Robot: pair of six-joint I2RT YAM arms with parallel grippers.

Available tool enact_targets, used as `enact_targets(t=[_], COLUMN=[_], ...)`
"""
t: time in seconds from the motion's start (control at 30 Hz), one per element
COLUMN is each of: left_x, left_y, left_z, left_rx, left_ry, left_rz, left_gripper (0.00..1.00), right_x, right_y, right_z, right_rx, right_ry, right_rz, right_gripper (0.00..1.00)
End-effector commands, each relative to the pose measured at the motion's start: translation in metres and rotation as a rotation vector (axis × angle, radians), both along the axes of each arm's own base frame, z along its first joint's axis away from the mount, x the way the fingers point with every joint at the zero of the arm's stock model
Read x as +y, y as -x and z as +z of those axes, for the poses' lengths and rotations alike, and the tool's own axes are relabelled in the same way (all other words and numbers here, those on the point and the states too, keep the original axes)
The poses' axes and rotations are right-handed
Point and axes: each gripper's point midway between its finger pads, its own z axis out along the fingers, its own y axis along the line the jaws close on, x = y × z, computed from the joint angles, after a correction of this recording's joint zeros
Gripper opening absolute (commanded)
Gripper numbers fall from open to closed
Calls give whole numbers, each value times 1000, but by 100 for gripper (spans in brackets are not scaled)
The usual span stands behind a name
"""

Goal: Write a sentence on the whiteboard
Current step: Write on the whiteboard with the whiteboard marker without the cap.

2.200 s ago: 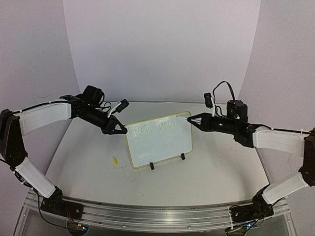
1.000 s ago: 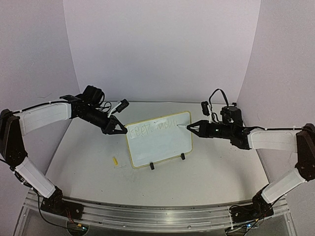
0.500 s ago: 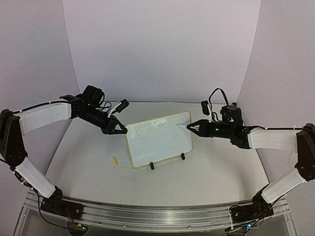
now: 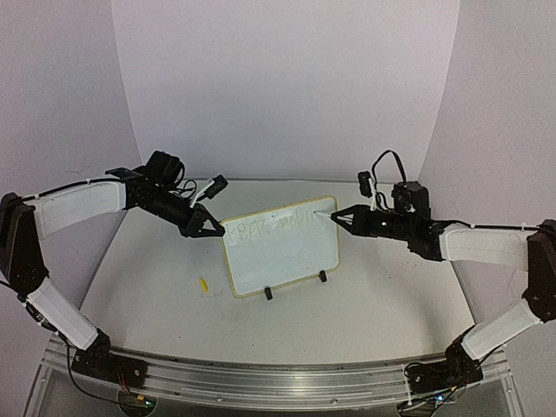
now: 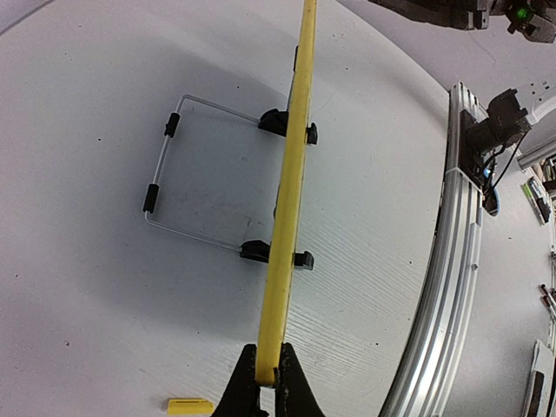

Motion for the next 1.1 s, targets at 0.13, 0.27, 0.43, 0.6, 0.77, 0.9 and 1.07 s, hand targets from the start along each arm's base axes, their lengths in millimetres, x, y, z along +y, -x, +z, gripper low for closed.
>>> enact_targets(t=[0.13, 0.27, 0.43, 0.6, 0.77, 0.9, 1.07], left_x=[1, 1, 1, 1, 1, 1, 1], left_y=[-7, -7, -7, -7, -7, -7, -6], left_z=[-6, -7, -7, -7, -7, -6, -5], left_rx=[-50, -50, -50, -49, -50, -53, -55], left_ry=[-55, -56, -57, -55, -57, -57, -55], left_rz=[3, 4, 3, 3, 3, 4, 3], left_gripper=[0, 0, 0, 0, 0, 0, 0], right_x=[-10, -11, -13, -16, -18, -21, -24], right_y=[-8, -6, -1, 3, 5, 10, 13], right_z=[21, 8, -7, -17, -10, 12, 25], right_rx=[-74, -40, -5, 20, 4, -42, -64], right_ry=[-29, -19, -7, 2, -7, -43, -74], right_rz=[-80, -78, -78, -83, -84, -87, -74], right_gripper=[0, 0, 0, 0, 0, 0, 0])
